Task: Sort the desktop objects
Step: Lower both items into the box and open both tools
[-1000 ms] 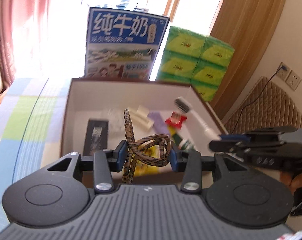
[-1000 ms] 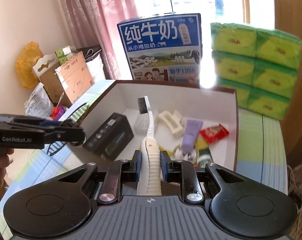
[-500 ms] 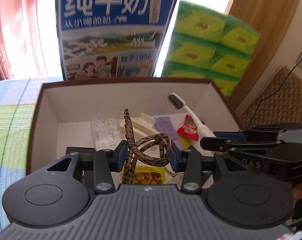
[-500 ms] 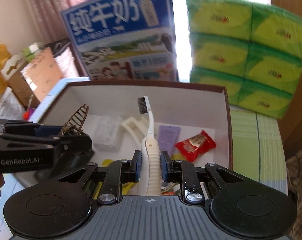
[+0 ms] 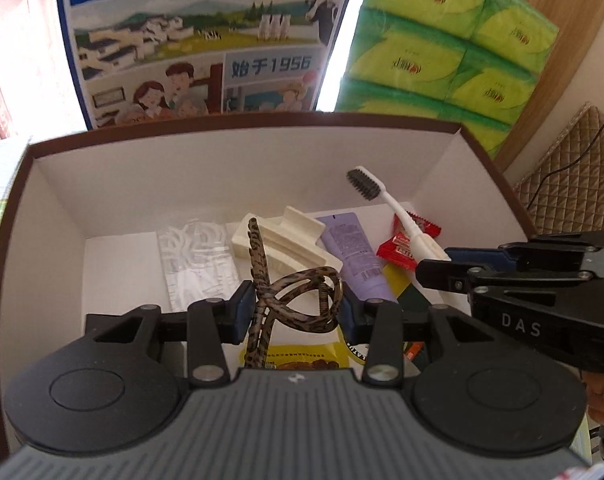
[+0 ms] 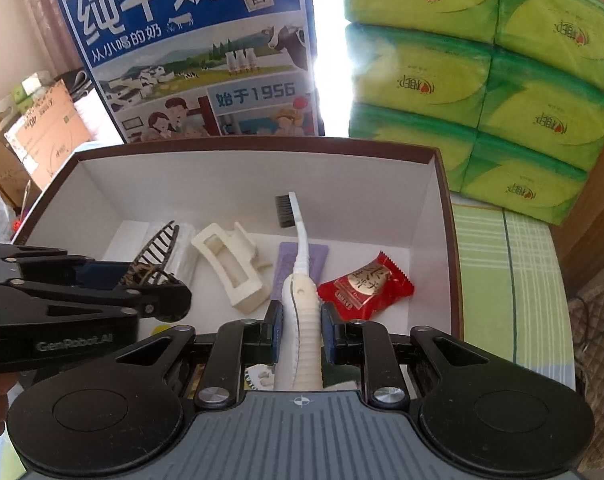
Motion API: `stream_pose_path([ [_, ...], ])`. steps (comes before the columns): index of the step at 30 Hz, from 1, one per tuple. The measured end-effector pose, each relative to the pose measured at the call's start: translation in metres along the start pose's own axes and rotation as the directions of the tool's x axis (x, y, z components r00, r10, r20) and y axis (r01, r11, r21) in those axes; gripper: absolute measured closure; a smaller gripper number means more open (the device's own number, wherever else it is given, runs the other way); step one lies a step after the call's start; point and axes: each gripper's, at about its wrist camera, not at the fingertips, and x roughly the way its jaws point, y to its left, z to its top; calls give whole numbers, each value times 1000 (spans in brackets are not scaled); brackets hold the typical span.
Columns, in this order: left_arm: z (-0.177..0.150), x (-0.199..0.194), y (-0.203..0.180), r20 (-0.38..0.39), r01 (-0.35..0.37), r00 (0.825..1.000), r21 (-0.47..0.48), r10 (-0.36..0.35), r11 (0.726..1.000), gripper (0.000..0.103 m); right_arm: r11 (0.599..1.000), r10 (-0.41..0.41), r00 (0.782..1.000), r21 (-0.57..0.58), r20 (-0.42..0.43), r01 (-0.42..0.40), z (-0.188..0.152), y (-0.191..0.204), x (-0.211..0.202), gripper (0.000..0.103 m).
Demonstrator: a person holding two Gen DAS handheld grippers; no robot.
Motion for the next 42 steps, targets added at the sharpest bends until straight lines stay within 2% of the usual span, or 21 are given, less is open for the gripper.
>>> stream_pose_path([
  [7, 3, 16, 1, -23, -4, 1000, 5, 4, 1000, 67, 1000, -13, 1000, -7, -13, 13, 2, -3, 9, 86],
  [12, 7, 16, 1, -11, -1, 1000, 6, 1, 1000, 57, 1000, -19, 1000, -11, -12, 19, 3, -3, 11, 86],
  [18, 9, 10, 1, 4, -7, 1000, 29, 7, 1000, 56, 1000, -23, 1000, -12, -16, 23, 5, -3, 12, 86],
  [23, 10, -1, 4, 27, -28, 999, 38, 27, 999, 48, 1000, -21, 1000, -13, -21, 21, 4, -1, 15, 85],
  [25, 10, -6, 7, 31, -48, 998, 33, 47, 998, 40, 1000, -22, 1000, -16, -21, 21, 5, 1, 16, 86],
  [28, 11, -13, 12, 41, -82, 996, 32, 81, 996, 36, 1000, -8, 1000, -26, -9, 8, 6, 4, 14, 83],
  [29, 11, -16, 13, 43, -93, 995, 32, 91, 995, 35, 1000, -10, 1000, -26, 0, 10, 6, 4, 13, 70],
  [30, 11, -20, 15, 48, -102, 994, 30, 100, 994, 32, 1000, -13, 1000, -24, 15, 13, 5, 5, 10, 51],
  [31, 11, -24, 17, 54, -110, 993, 28, 108, 994, 28, 1000, 14, 999, -24, 35, -13, 4, 5, 6, 48],
  [33, 9, -35, 21, 74, -124, 990, 29, 122, 992, 25, 999, 41, 997, -15, 66, -40, 0, 6, -4, 36],
  [36, 4, -54, 24, 110, -156, 982, 40, 151, 987, 21, 999, 26, 993, -44, 115, -21, -7, 15, -20, 20],
  [39, -4, -75, 25, 155, -174, 974, 49, 164, 984, 13, 998, 13, 989, -57, 149, -4, -17, 21, -39, 8],
  [42, -15, -97, 23, 193, -184, 966, 54, 171, 981, 11, 999, 21, 983, -47, 185, -12, -28, 24, -60, 2],
])
